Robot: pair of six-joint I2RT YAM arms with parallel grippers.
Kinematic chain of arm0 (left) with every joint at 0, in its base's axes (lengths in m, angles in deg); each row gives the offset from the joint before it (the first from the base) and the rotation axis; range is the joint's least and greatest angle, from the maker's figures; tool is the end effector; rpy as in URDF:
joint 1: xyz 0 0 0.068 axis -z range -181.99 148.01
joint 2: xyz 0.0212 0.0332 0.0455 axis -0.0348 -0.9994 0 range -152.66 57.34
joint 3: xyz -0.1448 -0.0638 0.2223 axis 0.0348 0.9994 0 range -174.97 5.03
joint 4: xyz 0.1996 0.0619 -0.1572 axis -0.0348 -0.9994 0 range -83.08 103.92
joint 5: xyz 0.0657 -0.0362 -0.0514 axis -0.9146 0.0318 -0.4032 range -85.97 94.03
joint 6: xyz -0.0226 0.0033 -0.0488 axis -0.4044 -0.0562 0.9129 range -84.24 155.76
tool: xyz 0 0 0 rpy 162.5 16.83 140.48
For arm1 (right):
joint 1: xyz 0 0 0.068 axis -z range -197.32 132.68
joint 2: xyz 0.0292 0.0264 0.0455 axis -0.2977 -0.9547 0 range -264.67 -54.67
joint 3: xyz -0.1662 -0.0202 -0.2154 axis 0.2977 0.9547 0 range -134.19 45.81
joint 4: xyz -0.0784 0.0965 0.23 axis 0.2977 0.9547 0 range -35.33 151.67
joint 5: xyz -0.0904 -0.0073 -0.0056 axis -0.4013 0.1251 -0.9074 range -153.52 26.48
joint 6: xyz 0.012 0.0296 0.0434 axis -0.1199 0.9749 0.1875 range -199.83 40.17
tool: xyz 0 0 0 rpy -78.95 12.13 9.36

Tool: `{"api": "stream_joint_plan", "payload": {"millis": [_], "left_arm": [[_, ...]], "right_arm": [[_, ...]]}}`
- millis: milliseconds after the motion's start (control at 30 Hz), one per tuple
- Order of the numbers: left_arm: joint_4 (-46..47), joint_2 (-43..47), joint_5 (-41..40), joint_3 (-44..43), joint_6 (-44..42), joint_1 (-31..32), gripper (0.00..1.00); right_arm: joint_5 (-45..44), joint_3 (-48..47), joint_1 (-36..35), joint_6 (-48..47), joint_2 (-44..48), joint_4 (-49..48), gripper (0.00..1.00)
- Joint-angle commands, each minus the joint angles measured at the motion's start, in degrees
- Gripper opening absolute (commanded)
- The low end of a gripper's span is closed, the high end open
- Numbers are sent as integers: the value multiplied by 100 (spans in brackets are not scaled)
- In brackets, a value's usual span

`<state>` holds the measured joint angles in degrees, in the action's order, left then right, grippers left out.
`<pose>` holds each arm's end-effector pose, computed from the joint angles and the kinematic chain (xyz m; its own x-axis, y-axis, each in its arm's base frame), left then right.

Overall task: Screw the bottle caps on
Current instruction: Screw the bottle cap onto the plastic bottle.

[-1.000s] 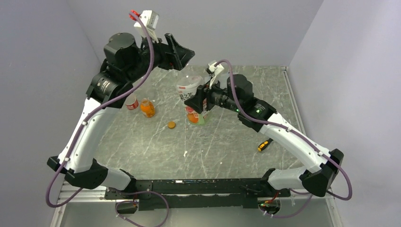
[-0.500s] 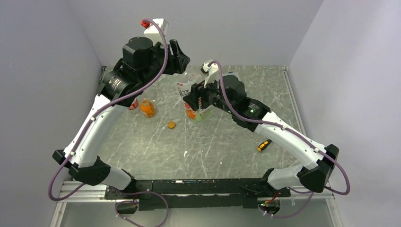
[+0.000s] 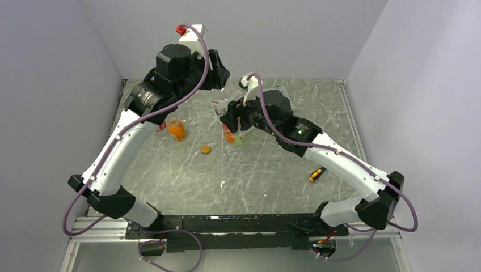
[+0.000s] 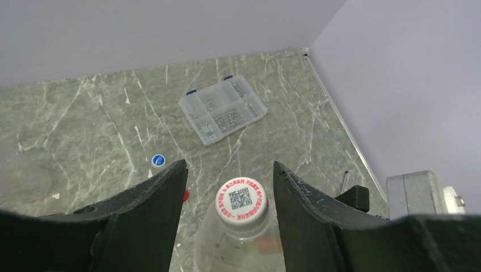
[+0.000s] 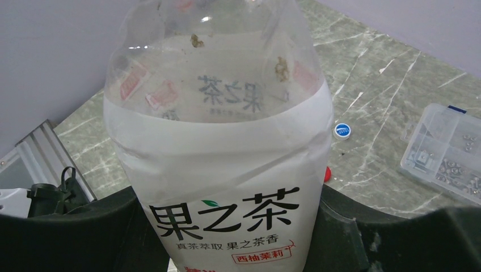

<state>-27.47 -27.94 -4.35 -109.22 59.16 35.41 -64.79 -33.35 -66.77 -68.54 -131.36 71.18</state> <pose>0.2338 -0.1722 0.5244 -0.3505 -0.2265 -0.9088 0.3800 0.8525 -0.3590 0.2006 0.2333 0.4143 -0.3008 -0.0504 -0.9524 -0.7003 0.6895 0.1847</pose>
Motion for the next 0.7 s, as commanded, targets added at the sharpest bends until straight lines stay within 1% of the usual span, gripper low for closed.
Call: {"api": "stream_joint_plan", "payload": {"millis": [0, 67, 233, 400, 500, 633, 667], "left_arm": [[145, 2, 26, -106, 51, 26, 61], [160, -11, 59, -106, 64, 24, 57], [124, -51, 210, -106, 115, 26, 40], [159, 28, 369, 9, 232, 21, 32], [246, 152, 559, 92, 231, 13, 21], [629, 516, 1071, 428, 138, -31, 1], [767, 626, 1239, 531, 116, -38, 0]], "right_arm": [[-98, -303, -29, -106, 33, -229, 0], [-112, -294, -31, -109, 47, -236, 0], [-120, -294, -30, -110, 67, -243, 0], [85, -305, -13, -109, 144, -304, 0], [818, -183, 136, -107, 315, -477, 0], [2397, 59, 601, 94, 613, -850, 0], [2808, 139, 724, 172, 691, -1001, 0]]}}
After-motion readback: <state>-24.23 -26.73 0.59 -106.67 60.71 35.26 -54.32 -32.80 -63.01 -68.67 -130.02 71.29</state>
